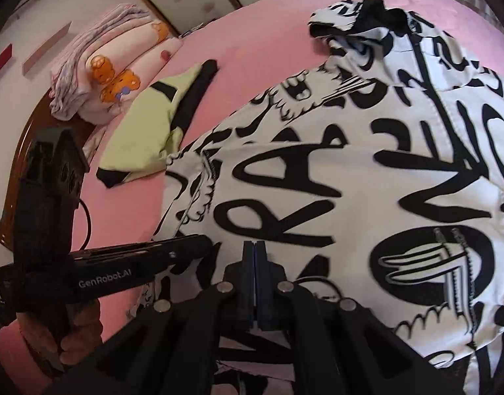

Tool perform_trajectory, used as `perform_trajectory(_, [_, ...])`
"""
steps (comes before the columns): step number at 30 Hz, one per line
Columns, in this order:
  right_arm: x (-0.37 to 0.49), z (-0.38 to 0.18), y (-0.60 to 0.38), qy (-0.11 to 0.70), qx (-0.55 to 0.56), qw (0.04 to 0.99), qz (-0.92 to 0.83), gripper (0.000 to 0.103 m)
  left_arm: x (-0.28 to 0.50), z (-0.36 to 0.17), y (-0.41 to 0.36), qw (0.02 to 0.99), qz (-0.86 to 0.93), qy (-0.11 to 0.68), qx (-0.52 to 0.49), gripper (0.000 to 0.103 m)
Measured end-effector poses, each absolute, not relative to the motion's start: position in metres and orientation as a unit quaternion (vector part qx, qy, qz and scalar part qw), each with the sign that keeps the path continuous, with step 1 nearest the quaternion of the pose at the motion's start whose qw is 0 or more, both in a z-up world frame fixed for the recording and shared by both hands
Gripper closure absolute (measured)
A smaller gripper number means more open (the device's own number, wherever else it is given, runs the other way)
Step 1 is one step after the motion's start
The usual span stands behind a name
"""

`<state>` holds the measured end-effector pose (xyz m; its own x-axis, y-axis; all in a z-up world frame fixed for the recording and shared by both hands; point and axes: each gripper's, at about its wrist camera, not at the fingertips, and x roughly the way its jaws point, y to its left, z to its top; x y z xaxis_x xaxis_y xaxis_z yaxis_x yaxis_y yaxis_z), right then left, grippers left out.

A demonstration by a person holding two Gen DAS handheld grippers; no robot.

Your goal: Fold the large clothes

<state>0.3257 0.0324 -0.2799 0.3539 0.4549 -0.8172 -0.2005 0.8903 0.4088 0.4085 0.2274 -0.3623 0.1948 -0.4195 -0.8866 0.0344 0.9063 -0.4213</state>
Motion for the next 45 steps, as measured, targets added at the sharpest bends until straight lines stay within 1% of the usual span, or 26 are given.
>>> perform_trajectory(2, [0.322, -0.291, 0.043, 0.543, 0.114, 0.805, 0.209, 0.103, 0.404, -0.369, 0.230, 0.749, -0.146, 0.624, -0.171, 0.099])
perform_trajectory(4, [0.320, -0.301, 0.046, 0.557, 0.105, 0.798, 0.205, 0.103, 0.403, -0.376, 0.232, 0.741, -0.135, 0.636, -0.166, 0.099])
perform_trajectory(7, [0.321, -0.310, 0.042, 0.562, 0.082, 0.800, 0.192, 0.103, 0.401, -0.376, 0.242, 0.747, -0.119, 0.634, -0.162, 0.099])
perform_trajectory(12, [0.323, -0.311, 0.004, 0.558, 0.069, 0.812, 0.154, 0.103, 0.399, -0.377, 0.268, 0.746, -0.101, 0.631, -0.188, 0.099])
perform_trajectory(15, [0.322, -0.307, -0.027, 0.558, 0.059, 0.822, 0.099, 0.103, 0.398, -0.378, 0.280, 0.738, -0.105, 0.633, -0.210, 0.099])
perform_trajectory(21, [0.311, -0.301, -0.096, 0.560, 0.069, 0.825, -0.020, 0.103, 0.393, -0.374, 0.283, 0.735, -0.115, 0.638, -0.198, 0.099])
perform_trajectory(24, [0.305, -0.299, -0.110, 0.561, 0.065, 0.824, -0.043, 0.103, 0.390, -0.374, 0.285, 0.730, -0.122, 0.640, -0.205, 0.099])
perform_trajectory(28, [0.309, -0.305, -0.105, 0.565, 0.054, 0.820, -0.065, 0.103, 0.387, -0.378, 0.286, 0.730, -0.137, 0.641, -0.194, 0.099])
perform_trajectory(30, [0.311, -0.310, -0.106, 0.563, 0.077, 0.820, -0.076, 0.103, 0.386, -0.382, 0.285, 0.730, -0.142, 0.641, -0.189, 0.099])
perform_trajectory(35, [0.309, -0.317, -0.124, 0.550, 0.157, 0.816, -0.081, 0.103, 0.383, -0.389, 0.292, 0.729, -0.139, 0.636, -0.213, 0.099])
perform_trajectory(41, [0.306, -0.317, -0.123, 0.560, 0.140, 0.813, -0.069, 0.103, 0.380, -0.387, 0.288, 0.737, -0.131, 0.629, -0.211, 0.099])
perform_trajectory(45, [0.307, -0.314, -0.122, 0.563, 0.134, 0.813, -0.068, 0.103, 0.383, -0.374, 0.279, 0.755, -0.123, 0.622, -0.168, 0.099])
